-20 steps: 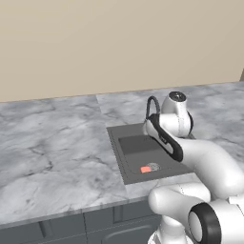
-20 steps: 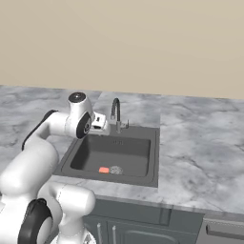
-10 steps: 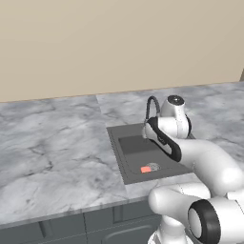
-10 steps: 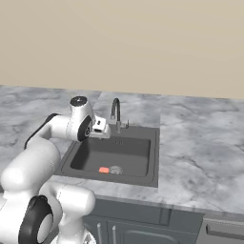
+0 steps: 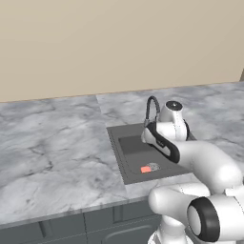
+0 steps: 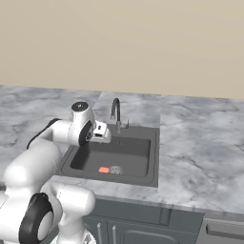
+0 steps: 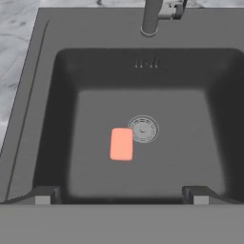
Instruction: Pick up the sponge and bar soap from the sink, and place them back in the cabinet, and close the cabinet door.
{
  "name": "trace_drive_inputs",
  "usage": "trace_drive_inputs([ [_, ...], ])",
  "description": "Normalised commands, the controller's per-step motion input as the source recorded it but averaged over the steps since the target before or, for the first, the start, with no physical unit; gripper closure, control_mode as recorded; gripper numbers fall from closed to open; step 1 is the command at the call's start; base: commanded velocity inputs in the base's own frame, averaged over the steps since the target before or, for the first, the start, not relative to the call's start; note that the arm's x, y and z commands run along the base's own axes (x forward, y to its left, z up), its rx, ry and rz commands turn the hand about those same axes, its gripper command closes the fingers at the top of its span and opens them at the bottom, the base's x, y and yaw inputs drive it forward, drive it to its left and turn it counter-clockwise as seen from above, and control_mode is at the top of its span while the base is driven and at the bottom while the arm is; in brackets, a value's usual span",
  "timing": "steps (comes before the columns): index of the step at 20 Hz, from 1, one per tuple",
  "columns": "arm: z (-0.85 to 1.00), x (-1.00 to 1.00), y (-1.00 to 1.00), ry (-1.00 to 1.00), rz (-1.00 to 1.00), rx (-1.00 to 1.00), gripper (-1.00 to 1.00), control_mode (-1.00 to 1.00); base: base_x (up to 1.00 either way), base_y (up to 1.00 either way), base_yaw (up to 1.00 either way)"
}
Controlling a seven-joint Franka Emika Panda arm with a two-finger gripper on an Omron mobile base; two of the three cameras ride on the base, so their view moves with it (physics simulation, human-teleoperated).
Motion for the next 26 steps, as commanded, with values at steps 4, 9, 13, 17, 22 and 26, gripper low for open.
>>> trace_drive_inputs([
  [4,-0.23,0.20,0.00,0.00,0.00,0.00,-1.00,-1.00,0.00,0.00,0.00],
  [9,-0.23,0.18,0.00,0.00,0.00,0.00,-1.00,-1.00,0.00,0.00,0.00],
  [13,-0.19,0.21,0.00,0.00,0.00,0.00,-1.00,-1.00,0.00,0.00,0.00],
  [17,-0.19,0.06,0.00,0.00,0.00,0.00,-1.00,-1.00,0.00,0.00,0.00],
  [22,-0.15,0.00,0.00,0.00,0.00,0.00,-1.00,-1.00,0.00,0.00,0.00],
  [26,-0.14,0.00,0.00,0.01,0.00,0.00,-1.00,-1.00,0.00,0.00,0.00],
])
